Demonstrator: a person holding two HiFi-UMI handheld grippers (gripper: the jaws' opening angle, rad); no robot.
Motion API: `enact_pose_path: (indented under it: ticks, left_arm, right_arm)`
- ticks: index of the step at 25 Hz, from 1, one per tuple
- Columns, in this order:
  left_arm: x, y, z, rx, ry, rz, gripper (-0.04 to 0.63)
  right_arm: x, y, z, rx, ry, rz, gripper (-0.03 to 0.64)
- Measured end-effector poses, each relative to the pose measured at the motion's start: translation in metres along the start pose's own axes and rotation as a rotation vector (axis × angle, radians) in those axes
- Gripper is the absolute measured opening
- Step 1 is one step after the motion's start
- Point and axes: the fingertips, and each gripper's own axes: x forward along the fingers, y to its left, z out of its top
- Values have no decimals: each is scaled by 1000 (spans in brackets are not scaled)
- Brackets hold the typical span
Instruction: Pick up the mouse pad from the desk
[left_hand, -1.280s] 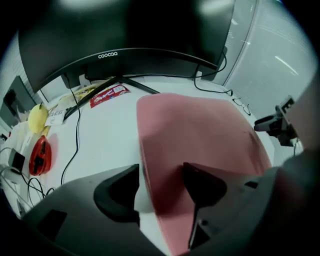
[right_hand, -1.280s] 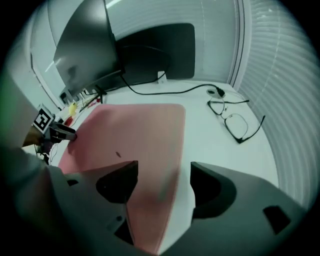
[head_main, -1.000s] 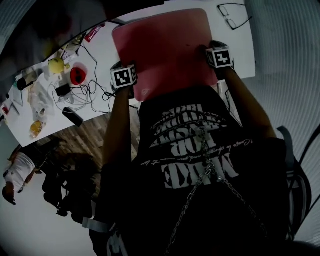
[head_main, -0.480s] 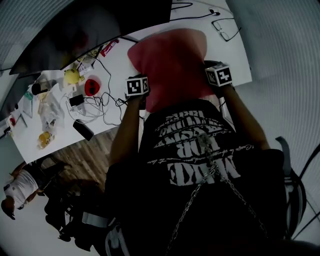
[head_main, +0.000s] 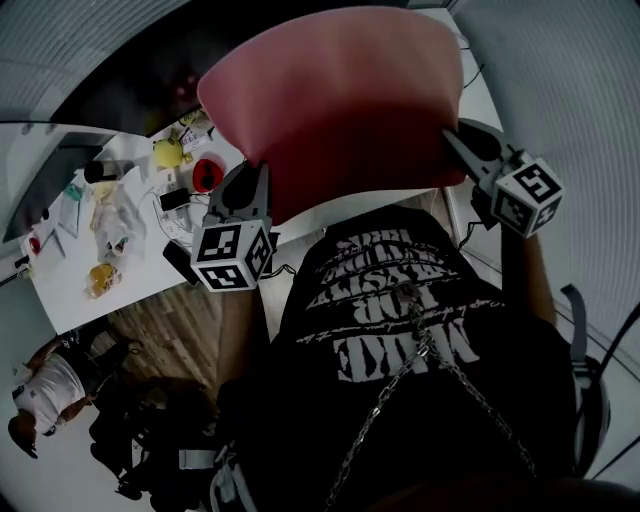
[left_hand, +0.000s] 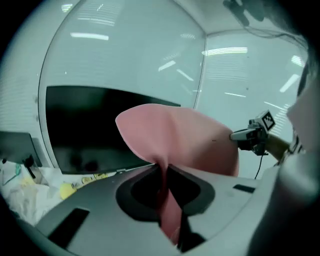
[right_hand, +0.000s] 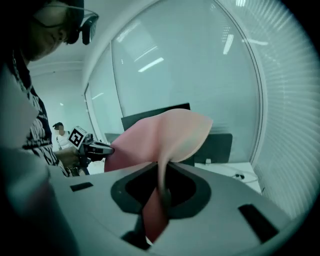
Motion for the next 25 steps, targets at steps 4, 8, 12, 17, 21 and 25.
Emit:
enact_pose_path:
  ticks: [4,8,12,17,21,25]
  left_arm:
    - [-48,10,55,39,-123,-1,55]
    - [-82,9,85,70,-192,-12,54]
    - [-93,7,88,101,-189,-25,55]
    - [-76,9,66,92,-116,-48,55]
    - [-53,7,49,68,-41,-71,55]
    - [-29,0,29,43,28,-98,55]
  right_arm:
    - [-17,34,62,-90,-84,16,53]
    - [-31,55,92,-134,-135,18,53]
    - [-37,57,92,-123,-140,6,54]
    - [-21,47,66,-76,-73,5,54]
    - [-11,37,49,-39,-4,8,54]
    - [-2,22,30,-9,52,9,55]
